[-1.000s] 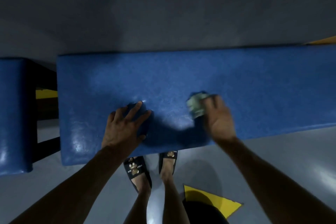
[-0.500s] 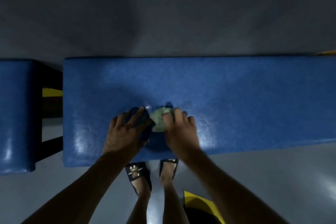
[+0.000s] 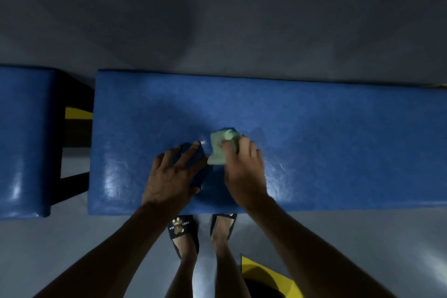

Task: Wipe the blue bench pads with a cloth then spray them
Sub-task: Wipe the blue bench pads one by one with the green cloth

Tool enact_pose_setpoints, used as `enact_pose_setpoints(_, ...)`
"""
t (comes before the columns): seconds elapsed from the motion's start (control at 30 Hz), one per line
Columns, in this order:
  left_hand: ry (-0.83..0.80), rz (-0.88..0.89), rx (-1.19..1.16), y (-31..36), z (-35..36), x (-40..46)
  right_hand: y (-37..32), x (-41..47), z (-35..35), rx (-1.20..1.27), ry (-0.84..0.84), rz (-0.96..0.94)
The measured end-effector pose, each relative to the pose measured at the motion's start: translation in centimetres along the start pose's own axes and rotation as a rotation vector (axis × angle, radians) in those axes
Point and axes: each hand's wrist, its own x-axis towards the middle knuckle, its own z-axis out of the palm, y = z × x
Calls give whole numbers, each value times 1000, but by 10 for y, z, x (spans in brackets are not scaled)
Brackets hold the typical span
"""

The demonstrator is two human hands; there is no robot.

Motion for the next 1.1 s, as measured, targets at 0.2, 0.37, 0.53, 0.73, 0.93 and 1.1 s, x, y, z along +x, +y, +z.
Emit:
enact_pose_setpoints(0.2,20,-5,0,-1,1,0,143,37,-34,-52,-88,-168)
enact_pose_setpoints(0.37,37,13,8,-1,5,0,119,37,-25,79,174,557)
enact_pose_setpoints(0.53,-7,18,10,-3,5,0,-20,30,-2,112,32,230)
enact_pose_setpoints(0.73,110,-11,-50,-29,-13,-2,74,39,-18,-191,10,-70)
enact_pose_setpoints(0.93,26,-124,6,-50,-17,4,141,51,-35,-26,118,856)
enact_pose_setpoints(1.1,4,-171,18,-43,-13,5,25,59,-4,16,112,380)
